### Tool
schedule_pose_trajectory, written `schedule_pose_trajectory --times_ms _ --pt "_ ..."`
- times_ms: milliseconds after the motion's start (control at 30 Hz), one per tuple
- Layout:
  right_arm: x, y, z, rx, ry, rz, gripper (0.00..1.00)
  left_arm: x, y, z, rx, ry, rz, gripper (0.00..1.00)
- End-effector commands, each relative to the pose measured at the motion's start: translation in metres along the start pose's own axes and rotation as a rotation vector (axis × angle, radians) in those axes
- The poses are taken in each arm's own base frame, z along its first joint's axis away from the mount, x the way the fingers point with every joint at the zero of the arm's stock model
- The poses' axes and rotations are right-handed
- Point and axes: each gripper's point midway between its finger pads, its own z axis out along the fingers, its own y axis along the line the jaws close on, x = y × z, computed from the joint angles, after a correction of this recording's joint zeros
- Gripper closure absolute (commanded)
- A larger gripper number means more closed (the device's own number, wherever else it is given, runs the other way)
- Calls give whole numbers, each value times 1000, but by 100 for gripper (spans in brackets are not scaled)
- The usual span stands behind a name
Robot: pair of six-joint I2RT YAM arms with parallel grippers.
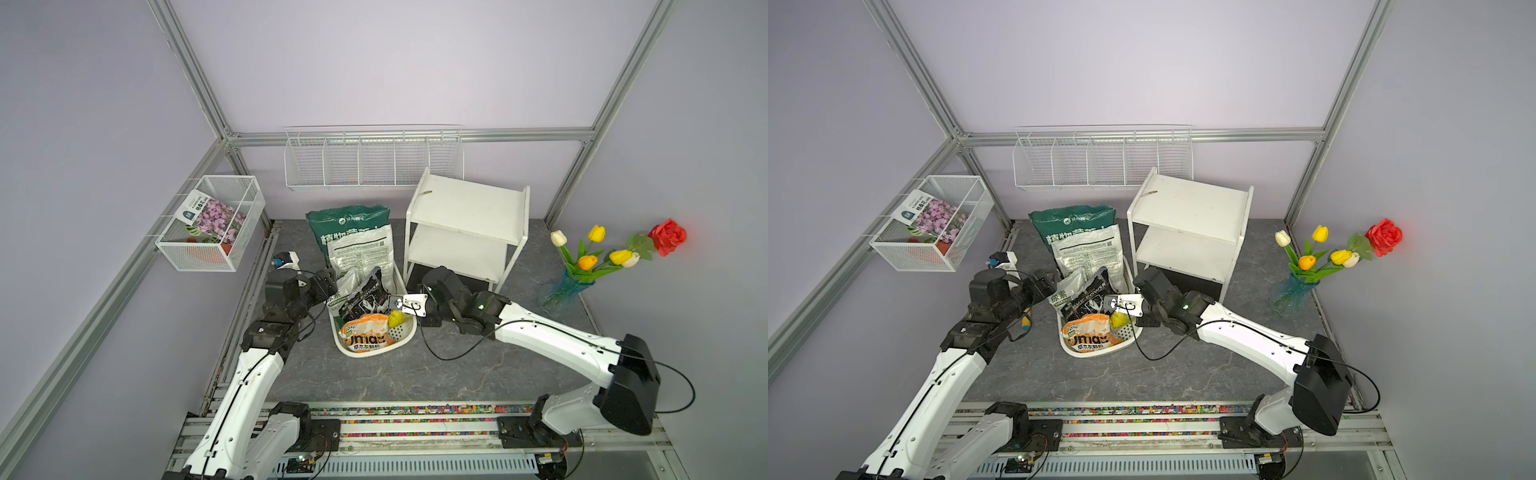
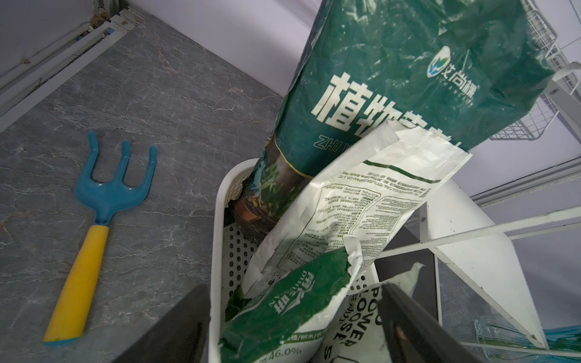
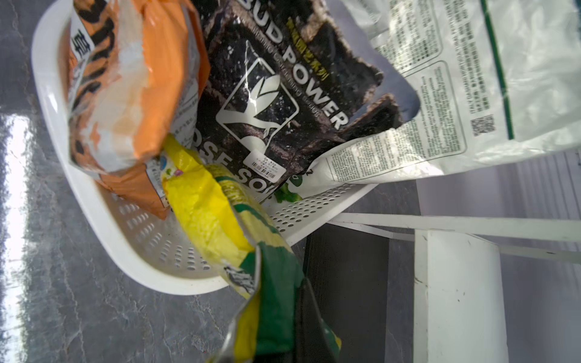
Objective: Take down the fertilizer bag from the shelf
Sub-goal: Place the fertilizer bag in the storage box.
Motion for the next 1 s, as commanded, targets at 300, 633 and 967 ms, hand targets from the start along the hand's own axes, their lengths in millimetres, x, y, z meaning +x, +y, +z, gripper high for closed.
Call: schedule_pose_trajectory --times_ms 300,633,967 --pt "-20 14 25 -16 -33 -143 100 0 6 -1 -24 -8 16 13" --pt "6 3 37 34 184 -326 100 0 7 -1 -24 -9 22 12" --pt "-4 -14 52 122 249 -398 100 -1 7 -5 -27 -15 32 12"
